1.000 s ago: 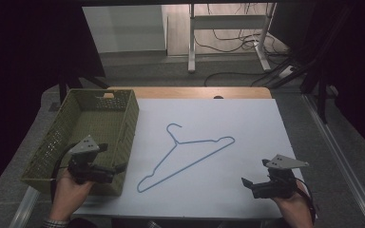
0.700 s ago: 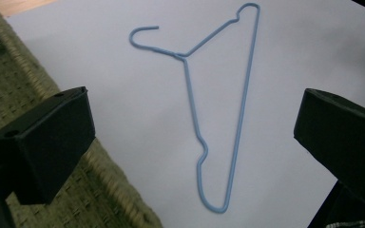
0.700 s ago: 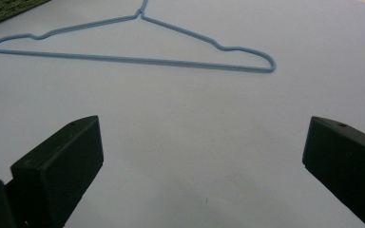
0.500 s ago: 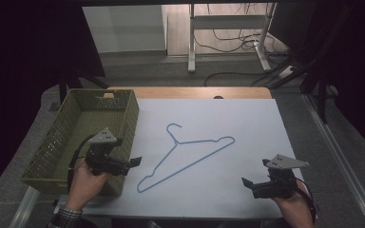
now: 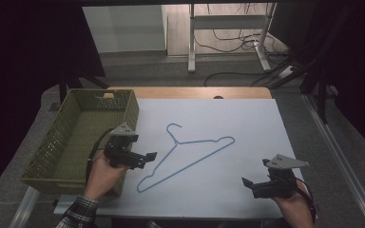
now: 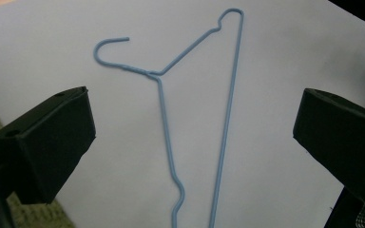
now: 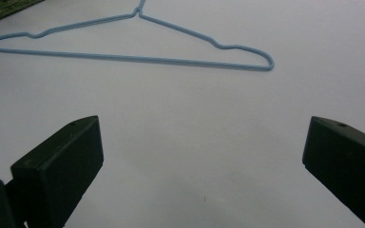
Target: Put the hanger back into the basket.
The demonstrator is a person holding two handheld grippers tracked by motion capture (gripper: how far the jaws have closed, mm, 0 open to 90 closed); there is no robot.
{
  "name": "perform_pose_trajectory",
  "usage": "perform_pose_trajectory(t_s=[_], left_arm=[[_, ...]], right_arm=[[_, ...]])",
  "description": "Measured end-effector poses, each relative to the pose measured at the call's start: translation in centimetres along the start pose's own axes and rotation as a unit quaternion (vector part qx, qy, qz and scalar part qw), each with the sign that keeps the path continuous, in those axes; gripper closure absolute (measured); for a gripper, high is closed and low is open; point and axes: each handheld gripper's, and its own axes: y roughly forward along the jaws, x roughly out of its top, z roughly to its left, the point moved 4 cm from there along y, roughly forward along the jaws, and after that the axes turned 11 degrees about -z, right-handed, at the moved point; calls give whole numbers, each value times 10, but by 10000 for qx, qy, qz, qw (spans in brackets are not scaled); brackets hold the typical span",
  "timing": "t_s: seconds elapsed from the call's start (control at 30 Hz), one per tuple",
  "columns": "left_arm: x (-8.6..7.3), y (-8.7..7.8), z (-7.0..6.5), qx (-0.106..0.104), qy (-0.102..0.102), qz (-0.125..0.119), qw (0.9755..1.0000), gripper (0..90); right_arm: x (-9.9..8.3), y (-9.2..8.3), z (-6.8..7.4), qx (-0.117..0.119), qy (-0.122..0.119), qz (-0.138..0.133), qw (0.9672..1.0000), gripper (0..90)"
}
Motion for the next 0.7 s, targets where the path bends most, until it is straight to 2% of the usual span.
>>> perform_pose_trajectory(t_s=[0.37, 0.4, 0.53, 0.57, 0.6, 0.63, 0.7], left_arm=[[6, 32, -6, -35, 78, 247, 9997, 1], [7, 40, -8, 31, 158, 310, 9994, 3], [9, 51, -9, 81, 269, 412, 9988, 22], [10, 60, -10, 133, 326, 472, 9983, 35], [10, 60, -10, 133, 326, 472, 9983, 41], [10, 68, -10, 168, 397, 525, 9977, 48], [10, 72, -10, 175, 418, 565, 9974, 53]], right_arm=[[-1, 1, 0, 13, -7, 29, 10000, 0], [-1, 1, 0, 15, -4, 31, 10000, 0], [-1, 1, 0, 15, -7, 31, 10000, 0], [-1, 1, 0, 18, -17, 35, 10000, 0], [-1, 1, 0, 22, -16, 36, 10000, 0], [-1, 1, 0, 25, -17, 38, 10000, 0], [-1, 1, 0, 26, -17, 41, 10000, 0]])
